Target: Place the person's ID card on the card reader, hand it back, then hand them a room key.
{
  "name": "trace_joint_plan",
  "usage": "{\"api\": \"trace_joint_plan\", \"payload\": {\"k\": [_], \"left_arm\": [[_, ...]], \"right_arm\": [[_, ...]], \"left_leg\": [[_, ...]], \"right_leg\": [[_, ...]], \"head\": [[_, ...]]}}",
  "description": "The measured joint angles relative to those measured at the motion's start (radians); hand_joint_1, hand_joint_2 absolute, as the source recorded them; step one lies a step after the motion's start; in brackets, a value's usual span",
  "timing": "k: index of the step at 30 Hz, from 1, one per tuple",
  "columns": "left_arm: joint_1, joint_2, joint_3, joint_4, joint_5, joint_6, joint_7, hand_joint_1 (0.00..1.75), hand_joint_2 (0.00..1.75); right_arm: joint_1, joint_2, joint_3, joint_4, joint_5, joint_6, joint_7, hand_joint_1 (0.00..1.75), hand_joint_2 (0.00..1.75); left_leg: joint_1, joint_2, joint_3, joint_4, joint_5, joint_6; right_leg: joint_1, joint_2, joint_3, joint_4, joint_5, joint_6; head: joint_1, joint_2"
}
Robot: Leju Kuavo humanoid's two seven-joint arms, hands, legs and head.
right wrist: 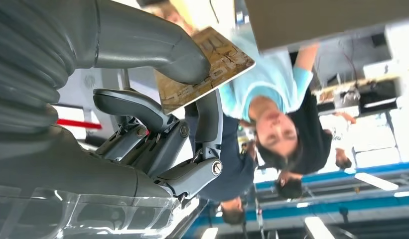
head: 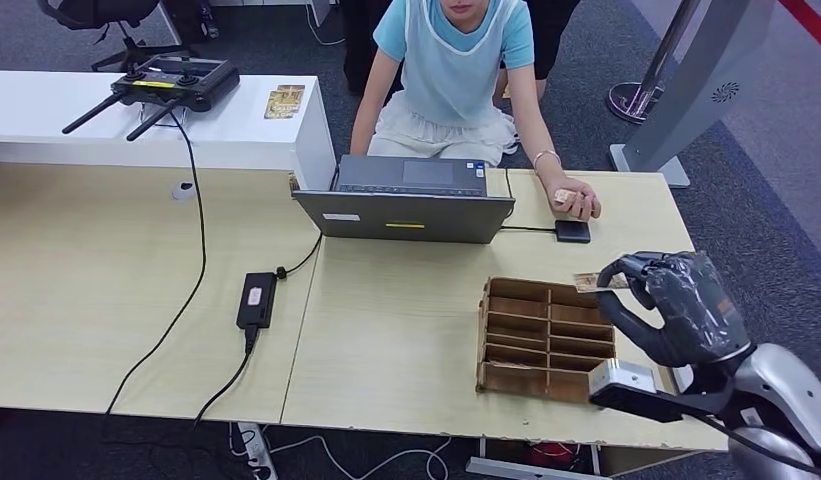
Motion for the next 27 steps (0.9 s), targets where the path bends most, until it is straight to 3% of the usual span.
{"api": "trace_joint_plan", "payload": {"k": [7, 13, 19, 27], "left_arm": [[-0.003, 0.0, -0.041, 0.0, 0.0, 0.002, -0.002, 0.0, 0.0], [-0.004, 0.0, -0.078, 0.0, 0.0, 0.003, -0.004, 0.0, 0.0], [-0.004, 0.0, -0.123, 0.0, 0.0, 0.001, -0.004, 0.0, 0.0], [-0.01, 0.0, -0.18, 0.0, 0.0, -0.011, -0.004, 0.0, 0.0]], "right_arm": [[-0.346, 0.06, 0.144, 0.123, -0.005, 0.078, 0.084, 1.75, 1.75], [-0.577, 0.143, 0.252, 0.262, 0.0, 0.107, 0.139, 1.75, 1.75], [-0.732, 0.248, 0.326, 0.422, -0.003, 0.117, 0.187, 1.75, 1.75], [-0.85, 0.377, 0.373, 0.639, -0.016, 0.115, 0.234, 1.75, 1.75]], "left_leg": [[0.0, 0.001, 0.0, 0.0, 0.001, -0.001], [0.0, 0.0, 0.0, 0.0, 0.002, -0.002], [0.0, -0.001, 0.0, 0.0, 0.002, -0.002], [0.0, -0.001, -0.001, 0.0, 0.002, -0.002]], "right_leg": [[0.0, 0.001, -0.001, 0.001, 0.001, 0.0], [0.0, 0.001, -0.001, 0.001, 0.001, 0.0], [0.0, 0.0, -0.001, 0.001, 0.001, 0.0], [0.0, 0.0, -0.001, 0.001, 0.001, 0.0]], "head": [[0.0, 0.0], [0.0, 0.0], [0.0, 0.0], [0.0, 0.0]]}}
